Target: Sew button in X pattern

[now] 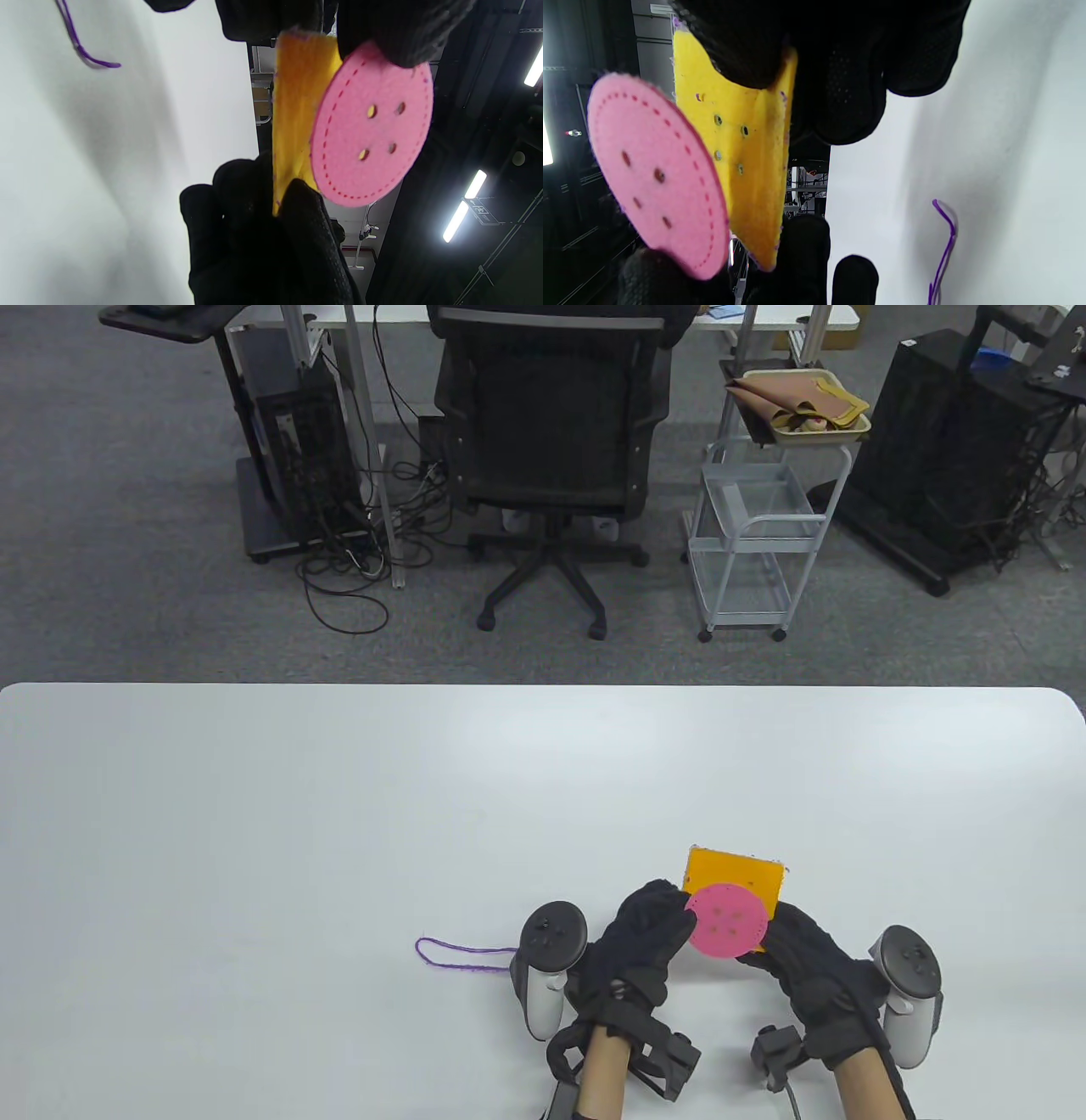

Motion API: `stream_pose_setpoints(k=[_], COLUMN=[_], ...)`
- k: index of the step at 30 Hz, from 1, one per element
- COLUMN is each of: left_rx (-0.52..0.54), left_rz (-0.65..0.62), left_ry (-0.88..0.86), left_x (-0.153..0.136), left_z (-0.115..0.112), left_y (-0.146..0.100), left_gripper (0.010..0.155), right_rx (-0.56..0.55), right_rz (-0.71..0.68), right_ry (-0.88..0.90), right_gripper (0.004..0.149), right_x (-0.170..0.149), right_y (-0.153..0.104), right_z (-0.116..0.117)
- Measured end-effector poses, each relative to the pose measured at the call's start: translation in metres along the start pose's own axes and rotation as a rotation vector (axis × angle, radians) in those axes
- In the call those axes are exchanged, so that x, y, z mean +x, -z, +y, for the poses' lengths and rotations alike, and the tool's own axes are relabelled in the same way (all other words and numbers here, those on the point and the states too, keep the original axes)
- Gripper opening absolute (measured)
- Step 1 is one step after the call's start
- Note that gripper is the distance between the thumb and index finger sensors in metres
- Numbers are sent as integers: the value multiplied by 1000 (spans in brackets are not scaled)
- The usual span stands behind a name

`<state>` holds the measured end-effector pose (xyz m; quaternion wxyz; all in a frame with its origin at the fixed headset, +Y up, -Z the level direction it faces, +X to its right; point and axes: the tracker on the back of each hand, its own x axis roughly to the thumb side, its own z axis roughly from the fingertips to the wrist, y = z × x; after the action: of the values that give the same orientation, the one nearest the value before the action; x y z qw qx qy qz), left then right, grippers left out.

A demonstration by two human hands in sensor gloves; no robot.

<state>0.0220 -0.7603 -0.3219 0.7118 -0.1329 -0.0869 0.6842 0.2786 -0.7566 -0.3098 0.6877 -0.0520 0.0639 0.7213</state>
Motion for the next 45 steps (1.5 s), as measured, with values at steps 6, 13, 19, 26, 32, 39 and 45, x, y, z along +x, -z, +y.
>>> stream_pose_setpoints(k=[6, 13, 19, 26, 32, 39, 45], left_rx=[66, 104, 182, 239, 256, 255, 251], left_rz=[-31, -80, -117, -149, -163, -164, -161], left_ry=[15, 69, 188, 279, 306, 328, 350], left_x=[1, 6, 13, 19, 20, 20, 20], left_z=[1, 7, 8, 8, 9, 7, 6], left_y=[-2, -5, -8, -11, -12, -12, -11], left_gripper=[36, 31, 31, 31, 31, 31, 31], right_rx=[47, 153, 188, 221, 251, 313, 285], right_rz=[-22, -27, -35, -36, -41, -66, -55], right_ry=[26, 74, 63, 67, 91, 132, 103], right_gripper=[39, 39, 39, 40, 43, 55, 51], right_x=[0, 0, 0, -2, 0, 2, 1], right_y=[0, 1, 1, 3, 2, 2, 3], right_z=[7, 13, 16, 18, 19, 17, 17])
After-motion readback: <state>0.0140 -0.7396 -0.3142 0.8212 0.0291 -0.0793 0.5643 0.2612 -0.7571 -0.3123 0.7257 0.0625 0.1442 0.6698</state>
